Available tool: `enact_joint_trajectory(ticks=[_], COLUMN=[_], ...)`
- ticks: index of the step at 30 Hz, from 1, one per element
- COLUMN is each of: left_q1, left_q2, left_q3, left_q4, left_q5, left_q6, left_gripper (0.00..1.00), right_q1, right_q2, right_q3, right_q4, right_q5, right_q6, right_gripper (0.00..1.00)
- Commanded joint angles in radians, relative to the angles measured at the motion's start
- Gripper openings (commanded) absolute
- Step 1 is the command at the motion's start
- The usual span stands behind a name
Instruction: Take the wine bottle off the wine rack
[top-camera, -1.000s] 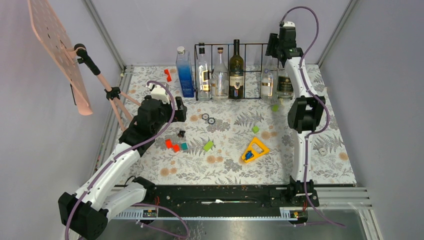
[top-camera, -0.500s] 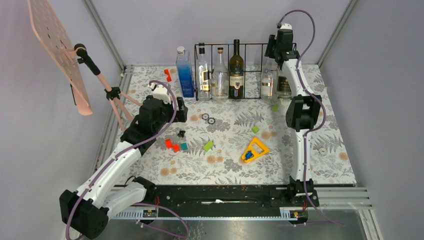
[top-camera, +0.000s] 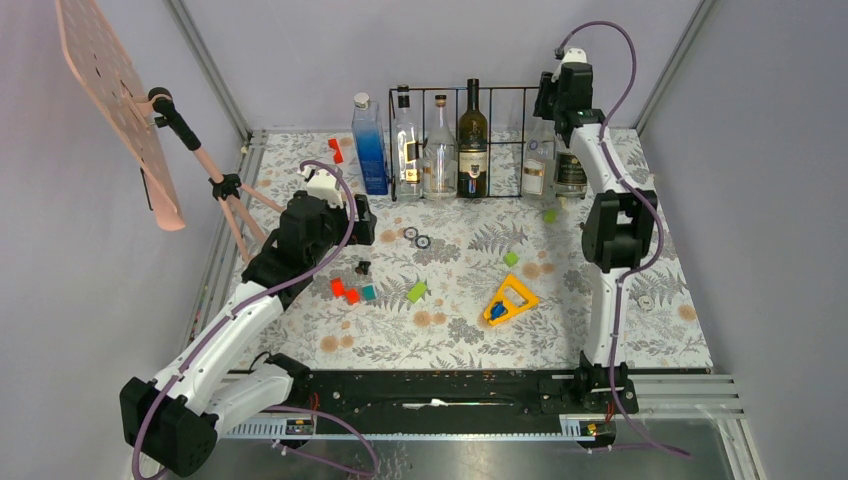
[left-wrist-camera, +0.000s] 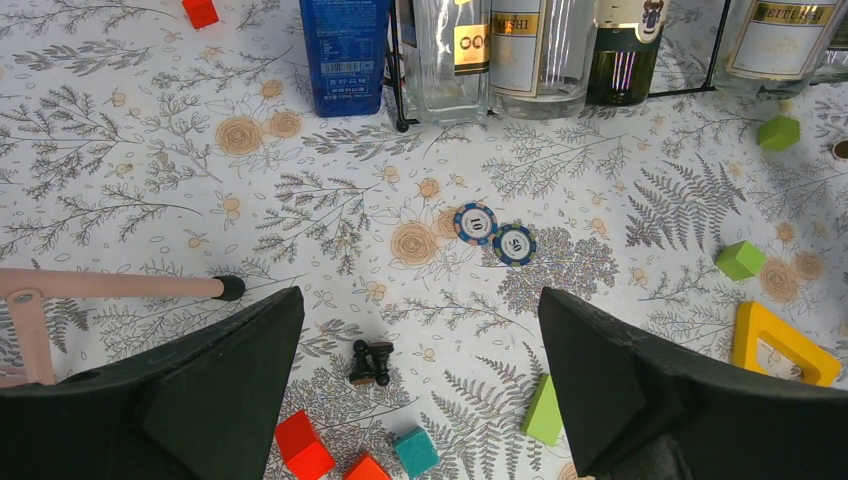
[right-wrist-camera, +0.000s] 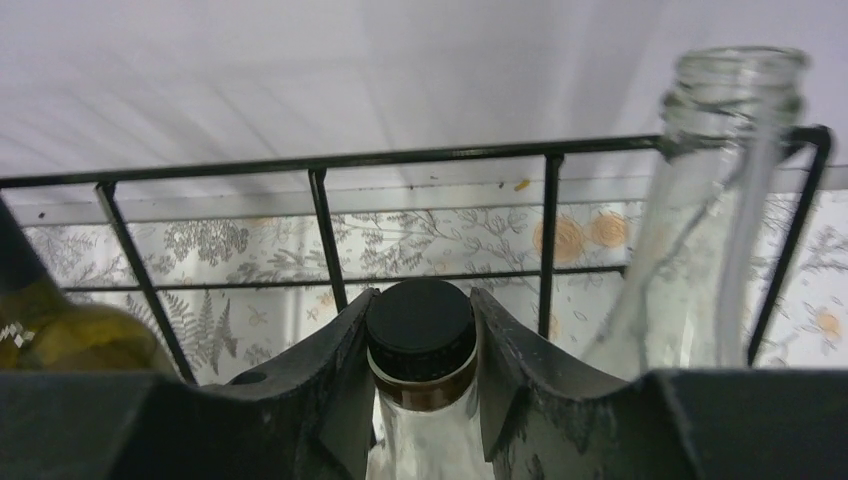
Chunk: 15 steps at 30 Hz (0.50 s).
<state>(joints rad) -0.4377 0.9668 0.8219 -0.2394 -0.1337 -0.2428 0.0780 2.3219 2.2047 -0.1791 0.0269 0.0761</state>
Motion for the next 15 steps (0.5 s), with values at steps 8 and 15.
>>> enact_joint_trajectory(ticks=[8, 15], left_q1=[-0.002, -0.002], left_q2=[-0.002, 0.008], left_q3=[0.020, 0.022], left_q4=[0.038, 0.039], left_q5=[0.024, 0.038], left_q6=[0.005, -0.002], left_gripper=[0.96, 0.96], right_q1=[0.002, 0.019], right_q2=[-0.522, -0.772], right_q3=[-0.530, -0.841], right_q4=[0.368, 0.475], right_q5=[-0.049, -0.032], right_q6=[-0.034, -0.104], right_gripper=[0.00, 0.00])
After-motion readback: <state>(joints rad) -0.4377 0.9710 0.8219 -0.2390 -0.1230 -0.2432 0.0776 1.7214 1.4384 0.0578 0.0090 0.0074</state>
